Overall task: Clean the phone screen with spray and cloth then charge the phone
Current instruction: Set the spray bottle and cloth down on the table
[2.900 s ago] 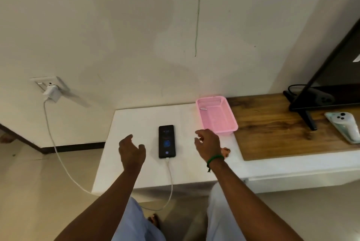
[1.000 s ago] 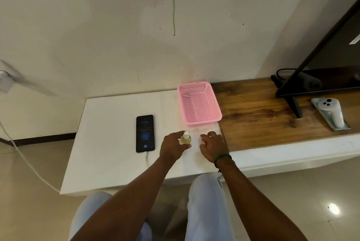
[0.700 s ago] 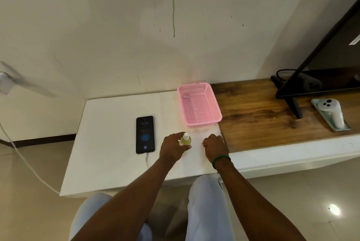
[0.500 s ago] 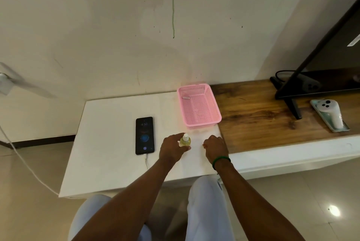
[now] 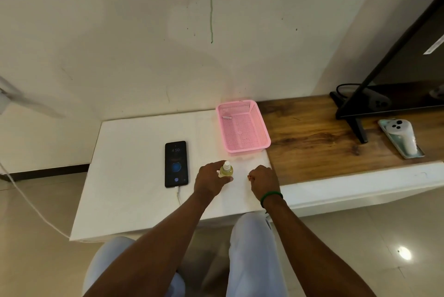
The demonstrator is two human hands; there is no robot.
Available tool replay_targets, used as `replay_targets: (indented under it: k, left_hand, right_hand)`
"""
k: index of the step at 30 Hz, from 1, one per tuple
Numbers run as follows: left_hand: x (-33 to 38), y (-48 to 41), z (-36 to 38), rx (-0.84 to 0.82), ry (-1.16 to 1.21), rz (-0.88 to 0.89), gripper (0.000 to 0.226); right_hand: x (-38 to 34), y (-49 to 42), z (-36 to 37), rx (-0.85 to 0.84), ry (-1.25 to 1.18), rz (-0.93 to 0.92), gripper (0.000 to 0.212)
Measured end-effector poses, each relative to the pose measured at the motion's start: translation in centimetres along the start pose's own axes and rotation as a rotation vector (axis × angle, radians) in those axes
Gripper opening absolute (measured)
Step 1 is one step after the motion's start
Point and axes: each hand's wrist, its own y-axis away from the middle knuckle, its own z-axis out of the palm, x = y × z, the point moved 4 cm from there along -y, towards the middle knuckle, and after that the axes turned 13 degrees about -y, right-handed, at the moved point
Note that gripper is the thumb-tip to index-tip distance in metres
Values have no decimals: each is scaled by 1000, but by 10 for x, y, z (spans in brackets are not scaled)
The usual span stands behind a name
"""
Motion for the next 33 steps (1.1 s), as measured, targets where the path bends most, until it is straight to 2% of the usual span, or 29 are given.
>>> replay_targets:
  k: [10,20,25,33]
  left_hand:
    - [4,3,-3,3,-28,42,50]
    - [7,1,-4,44,-81,76,47]
    - [18,-2,-16,119,-75,137,39]
    - [60,-28,-57,235,3,238,42]
  right_hand:
    - [-3,5,6,-26,5,28,30]
    - [-8,7,5,-42,34,-24,28]
    - [-15,-1,-28,36,-27,-108,28]
    - [-41,-29,-118,309,-159,-210,17]
